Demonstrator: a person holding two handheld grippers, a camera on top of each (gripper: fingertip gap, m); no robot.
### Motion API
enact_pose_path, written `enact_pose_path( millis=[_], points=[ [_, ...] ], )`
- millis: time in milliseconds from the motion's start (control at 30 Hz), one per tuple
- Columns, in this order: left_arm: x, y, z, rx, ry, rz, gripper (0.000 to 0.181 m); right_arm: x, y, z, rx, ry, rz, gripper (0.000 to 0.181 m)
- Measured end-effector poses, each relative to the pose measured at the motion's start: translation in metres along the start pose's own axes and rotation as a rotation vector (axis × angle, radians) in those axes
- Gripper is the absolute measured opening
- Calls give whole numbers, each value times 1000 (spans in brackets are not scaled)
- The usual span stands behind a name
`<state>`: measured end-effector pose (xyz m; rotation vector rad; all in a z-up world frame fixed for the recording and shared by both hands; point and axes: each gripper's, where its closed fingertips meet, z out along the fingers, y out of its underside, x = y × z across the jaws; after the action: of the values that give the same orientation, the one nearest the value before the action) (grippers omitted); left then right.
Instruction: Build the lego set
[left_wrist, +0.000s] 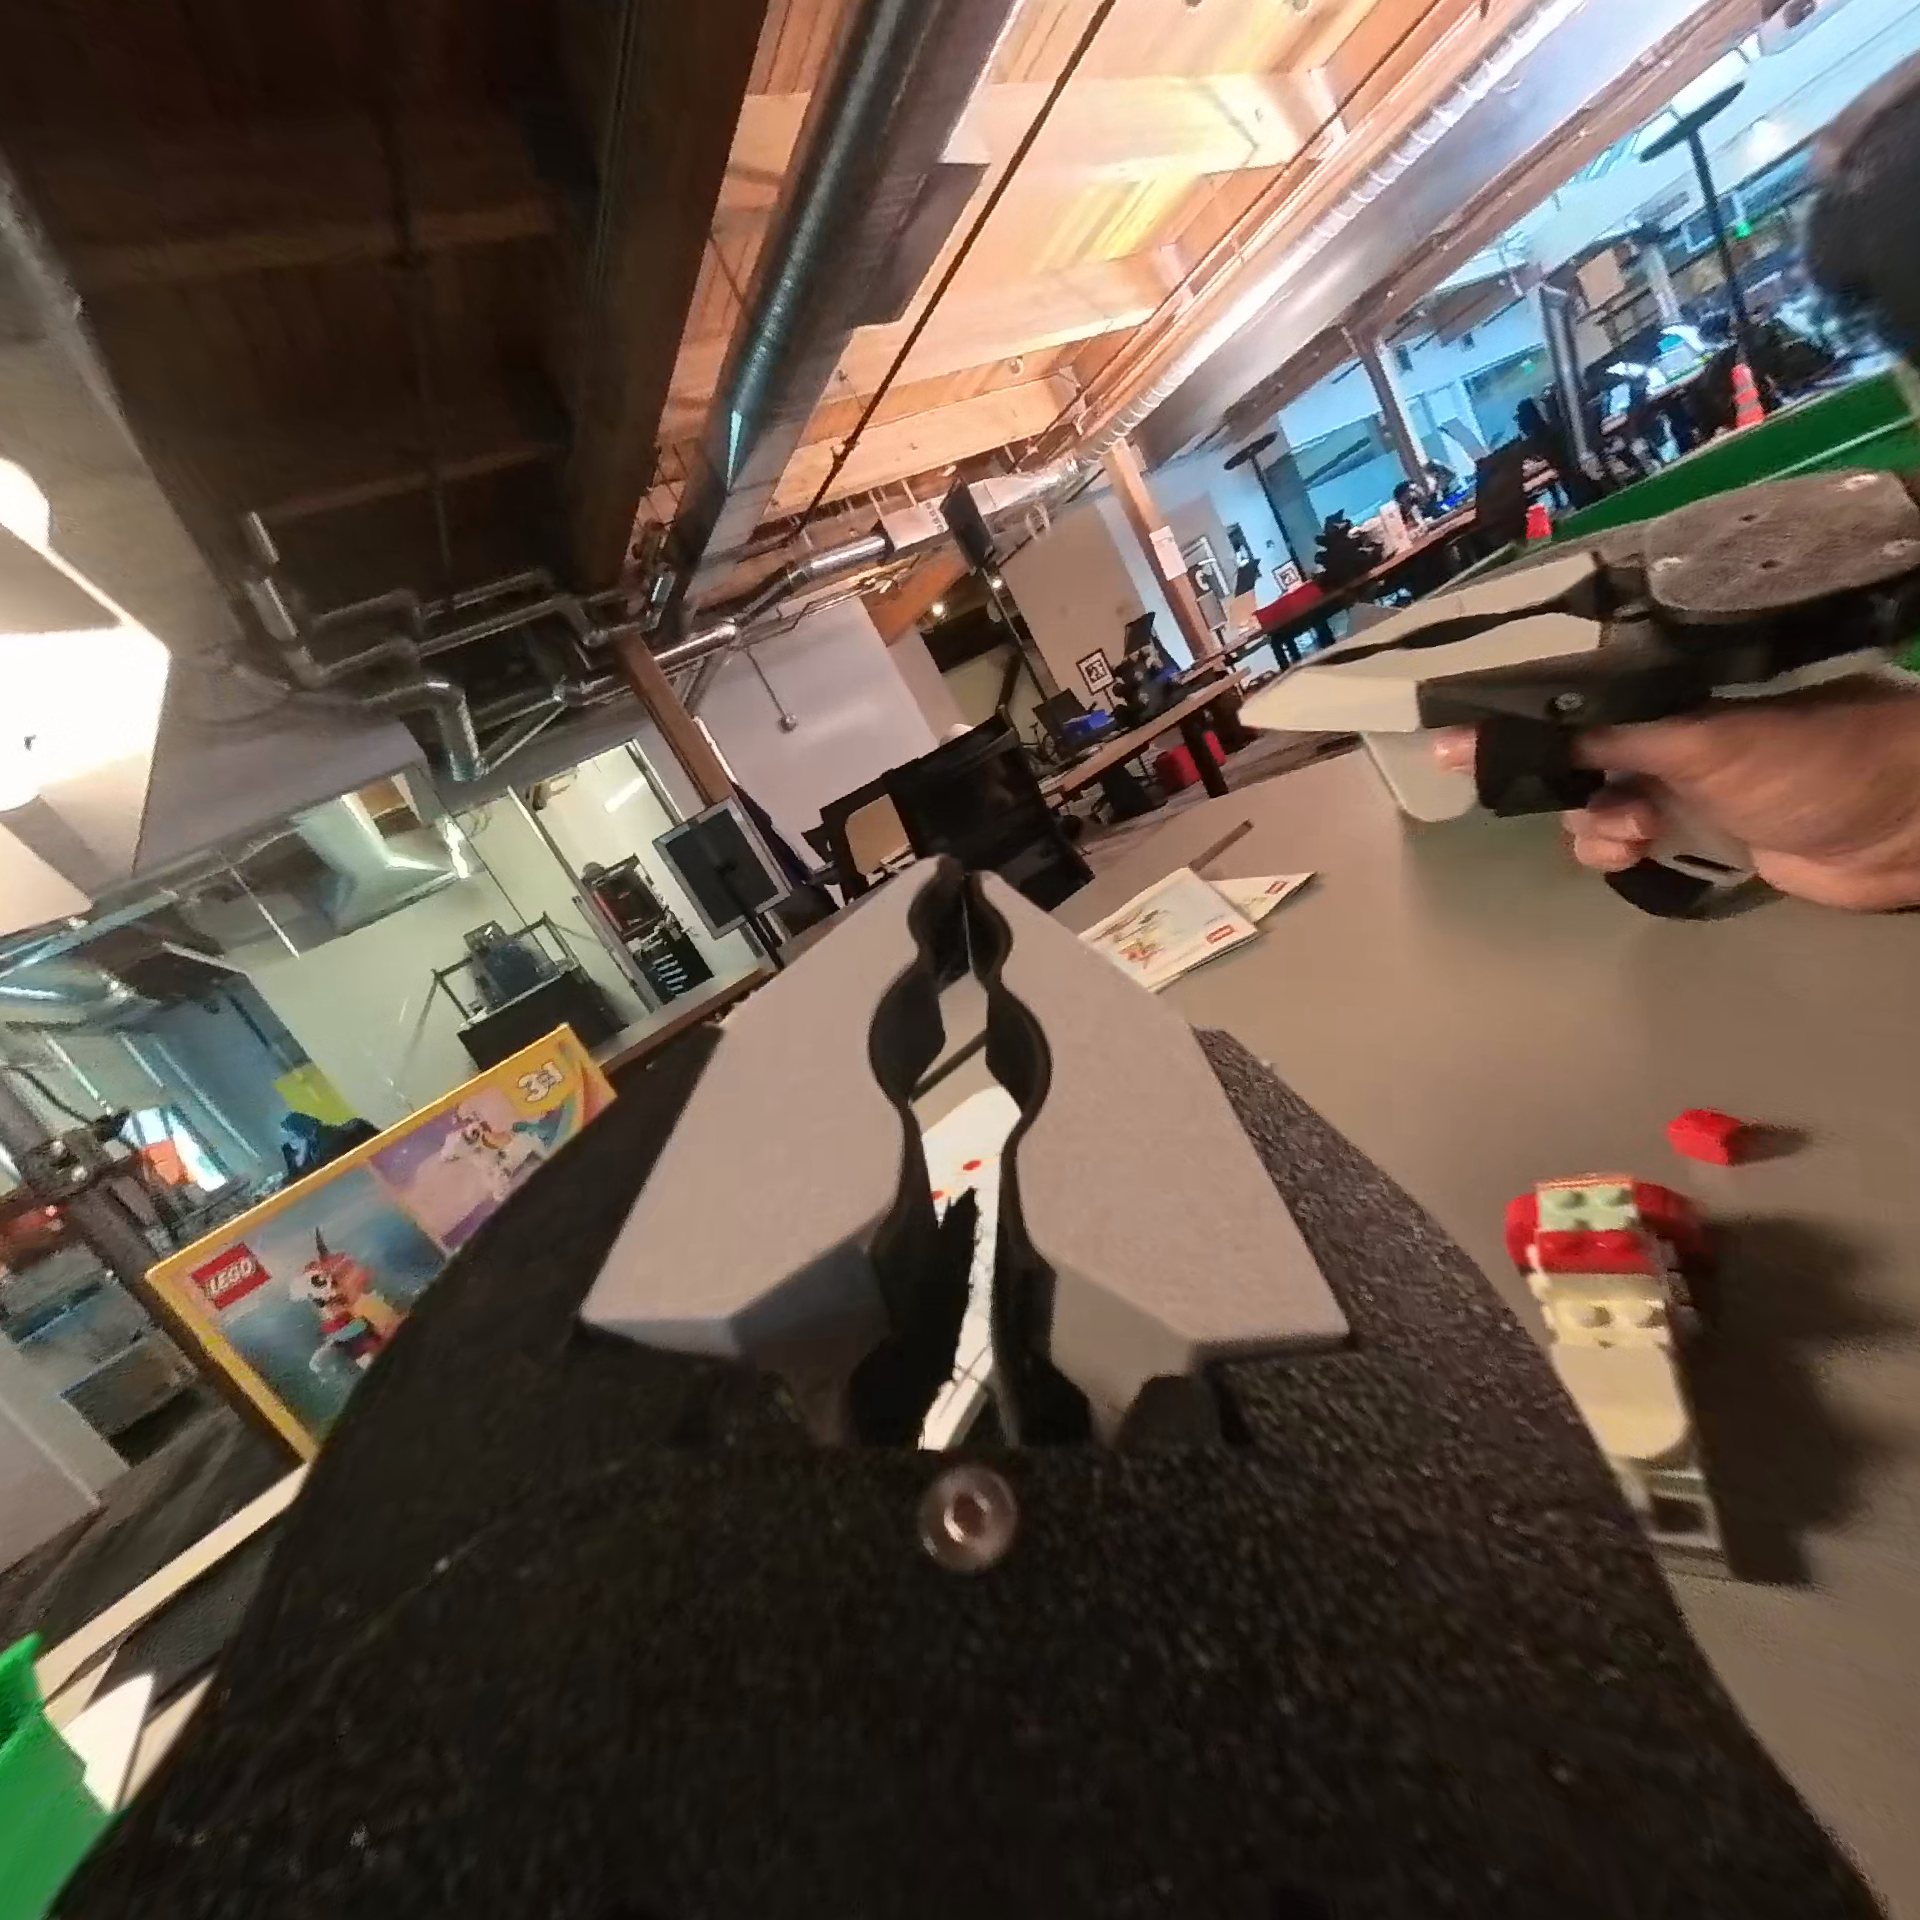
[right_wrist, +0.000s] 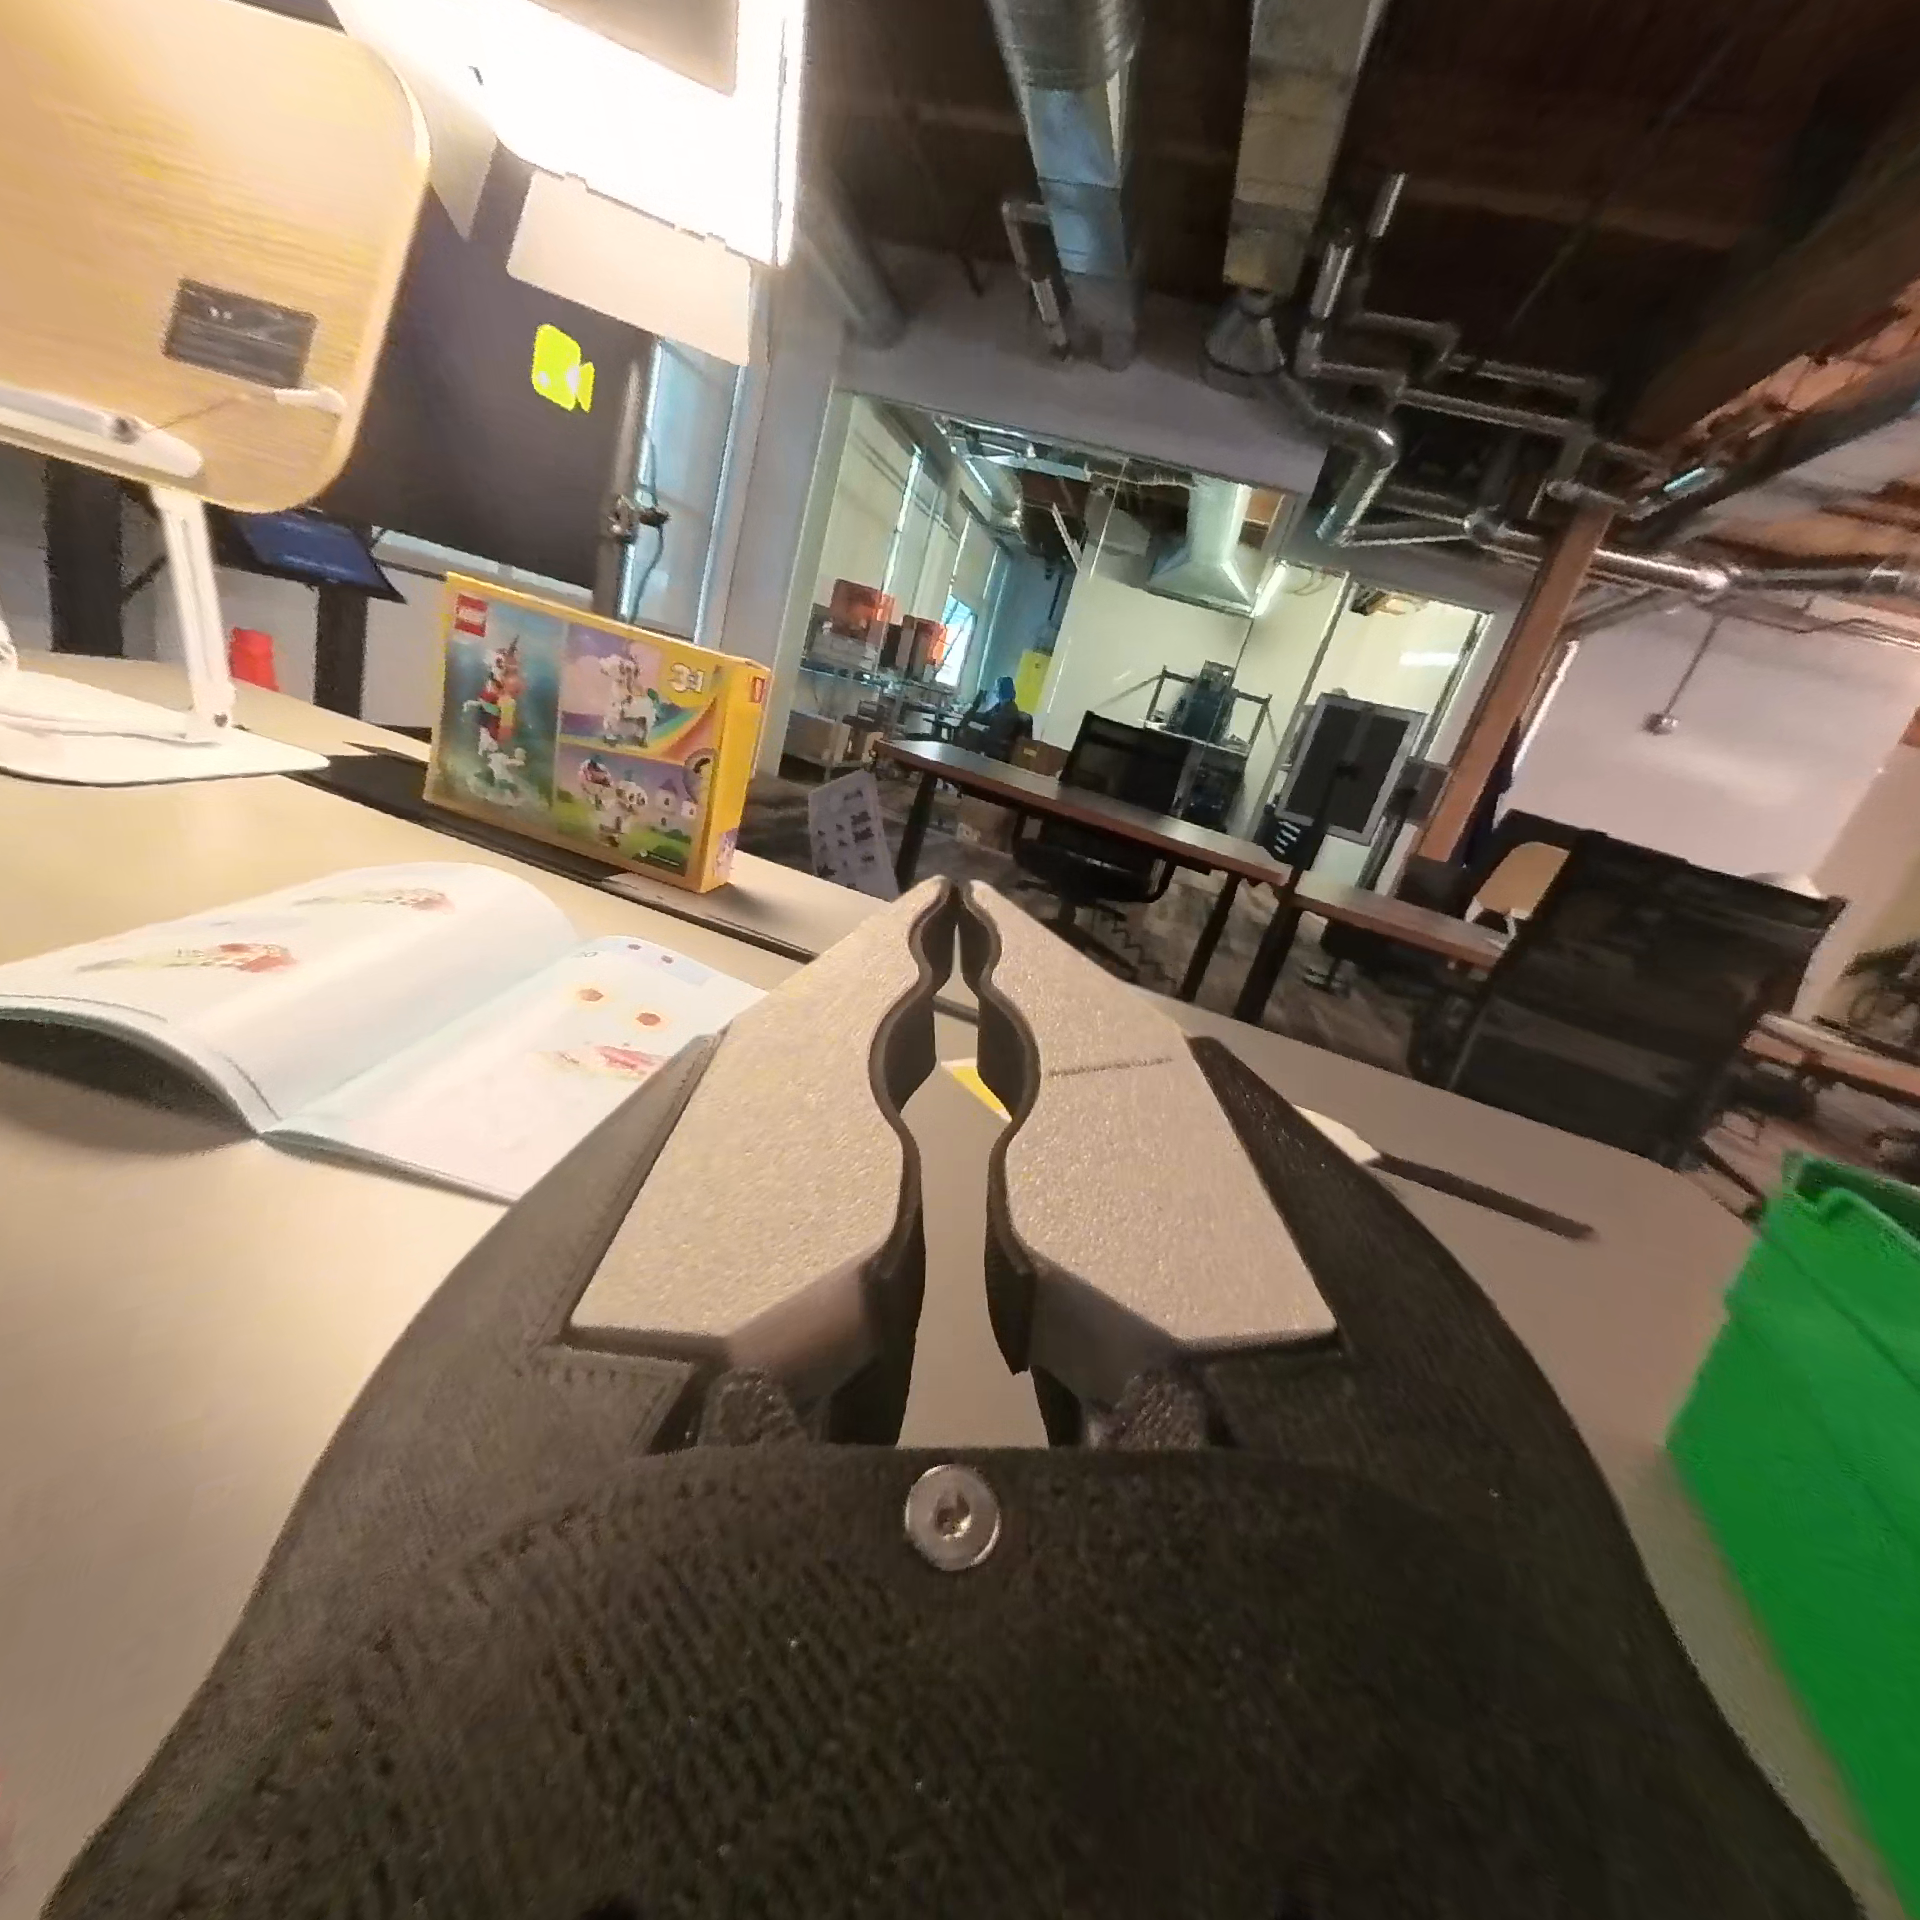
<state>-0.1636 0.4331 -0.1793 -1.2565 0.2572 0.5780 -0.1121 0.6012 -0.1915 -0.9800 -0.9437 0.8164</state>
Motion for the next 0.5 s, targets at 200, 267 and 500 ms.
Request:
enact_pose_path(
  millis=[200,267,500],
  points=[
    [15,3,-1,-29,52,63,0,1,1,-4,-8,8,-15,0],
    [13,5,-2,-38,51,45,0,0,0,-5,-3,3,-14,0],
    [-10,8,-2,-37,-21,-54,0,-11,0,-1,5,-53,-54,0]
  ],
)
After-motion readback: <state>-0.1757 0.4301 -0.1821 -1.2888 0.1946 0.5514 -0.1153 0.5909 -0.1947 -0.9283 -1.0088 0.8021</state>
